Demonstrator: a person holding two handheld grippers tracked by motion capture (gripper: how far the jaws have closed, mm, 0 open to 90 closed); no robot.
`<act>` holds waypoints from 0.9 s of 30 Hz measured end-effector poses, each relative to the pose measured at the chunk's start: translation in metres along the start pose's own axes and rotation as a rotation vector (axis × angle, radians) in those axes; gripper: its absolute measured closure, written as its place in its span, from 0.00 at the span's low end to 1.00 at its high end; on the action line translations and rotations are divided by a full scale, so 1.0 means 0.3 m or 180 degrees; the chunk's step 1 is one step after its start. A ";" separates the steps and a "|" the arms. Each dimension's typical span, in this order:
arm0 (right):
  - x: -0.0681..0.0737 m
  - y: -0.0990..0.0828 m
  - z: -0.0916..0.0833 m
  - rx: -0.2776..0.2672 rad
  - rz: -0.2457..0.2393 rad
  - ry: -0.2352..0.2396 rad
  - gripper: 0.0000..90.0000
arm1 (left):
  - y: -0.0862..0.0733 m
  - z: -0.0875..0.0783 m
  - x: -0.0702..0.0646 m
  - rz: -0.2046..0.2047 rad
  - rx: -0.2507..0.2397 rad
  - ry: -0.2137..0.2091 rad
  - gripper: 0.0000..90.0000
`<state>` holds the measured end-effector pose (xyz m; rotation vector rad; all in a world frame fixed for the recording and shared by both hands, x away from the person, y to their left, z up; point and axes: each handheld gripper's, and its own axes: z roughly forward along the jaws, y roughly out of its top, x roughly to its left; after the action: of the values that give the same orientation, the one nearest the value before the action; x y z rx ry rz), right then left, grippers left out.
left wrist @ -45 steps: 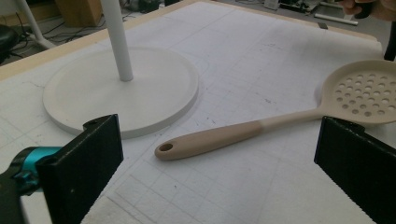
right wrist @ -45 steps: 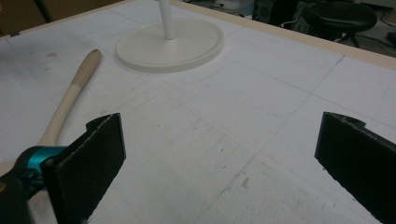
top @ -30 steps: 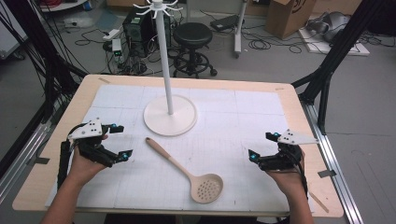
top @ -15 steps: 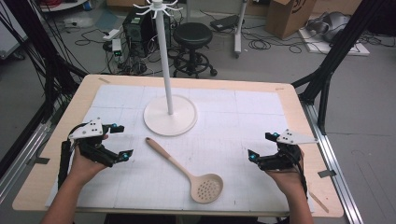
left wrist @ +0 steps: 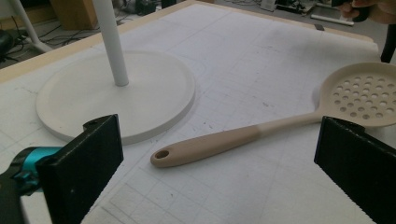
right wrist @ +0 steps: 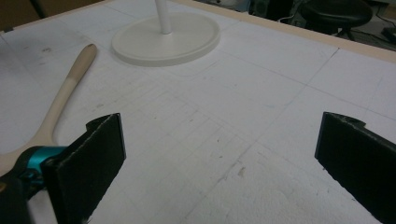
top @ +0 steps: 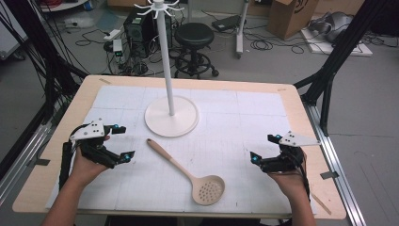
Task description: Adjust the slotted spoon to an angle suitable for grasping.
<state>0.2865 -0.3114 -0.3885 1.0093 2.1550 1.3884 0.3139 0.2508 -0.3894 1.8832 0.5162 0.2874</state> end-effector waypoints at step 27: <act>-0.007 -0.017 -0.003 0.0029 0.0032 -0.0018 0.01 | 0.031 0.141 -0.081 0.0325 0.0340 -0.0489 0.48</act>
<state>0.2854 -0.3147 -0.3927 1.0276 2.1571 1.3799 0.3129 0.2013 -0.3949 2.0202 0.3376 0.1831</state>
